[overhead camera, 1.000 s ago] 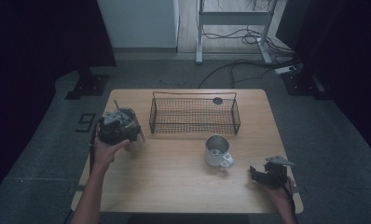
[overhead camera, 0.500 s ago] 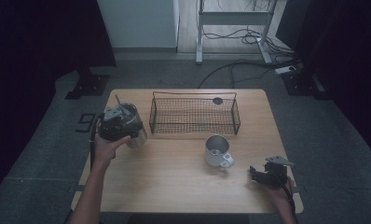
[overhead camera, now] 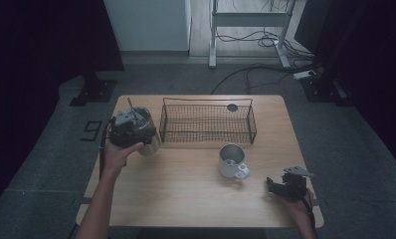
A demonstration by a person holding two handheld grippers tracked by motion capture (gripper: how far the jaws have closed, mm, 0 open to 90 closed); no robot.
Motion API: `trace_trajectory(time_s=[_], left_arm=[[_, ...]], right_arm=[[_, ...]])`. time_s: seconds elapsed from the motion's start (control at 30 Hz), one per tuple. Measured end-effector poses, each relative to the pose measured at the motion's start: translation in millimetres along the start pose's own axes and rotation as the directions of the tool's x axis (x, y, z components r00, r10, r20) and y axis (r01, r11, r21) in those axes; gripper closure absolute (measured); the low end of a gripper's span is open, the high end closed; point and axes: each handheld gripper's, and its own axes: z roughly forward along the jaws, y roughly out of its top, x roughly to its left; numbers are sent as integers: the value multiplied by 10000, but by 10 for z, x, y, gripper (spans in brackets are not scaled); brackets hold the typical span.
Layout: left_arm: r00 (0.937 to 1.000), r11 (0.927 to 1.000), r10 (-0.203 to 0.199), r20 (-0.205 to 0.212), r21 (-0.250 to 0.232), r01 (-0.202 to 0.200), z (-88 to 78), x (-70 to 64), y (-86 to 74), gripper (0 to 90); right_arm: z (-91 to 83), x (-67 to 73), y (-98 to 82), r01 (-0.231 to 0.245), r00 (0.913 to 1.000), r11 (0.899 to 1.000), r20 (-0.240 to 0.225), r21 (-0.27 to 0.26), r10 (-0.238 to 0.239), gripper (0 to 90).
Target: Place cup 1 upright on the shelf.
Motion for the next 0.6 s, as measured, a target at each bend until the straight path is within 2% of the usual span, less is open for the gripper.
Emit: trace_trajectory(time_s=[0.3, 0.6], left_arm=[[10000, 10000, 45, 60, -54, -44, 26, -40, 70, 42], [9997, 9997, 258, 26, 9, -258, 54, -75, 126, 42]], right_arm=[[2, 0, -1, -2, 10000, 10000, 6, -24, 2, 136], [2, 0, -1, -1, 10000, 10000, 5, -23, 1, 136]])
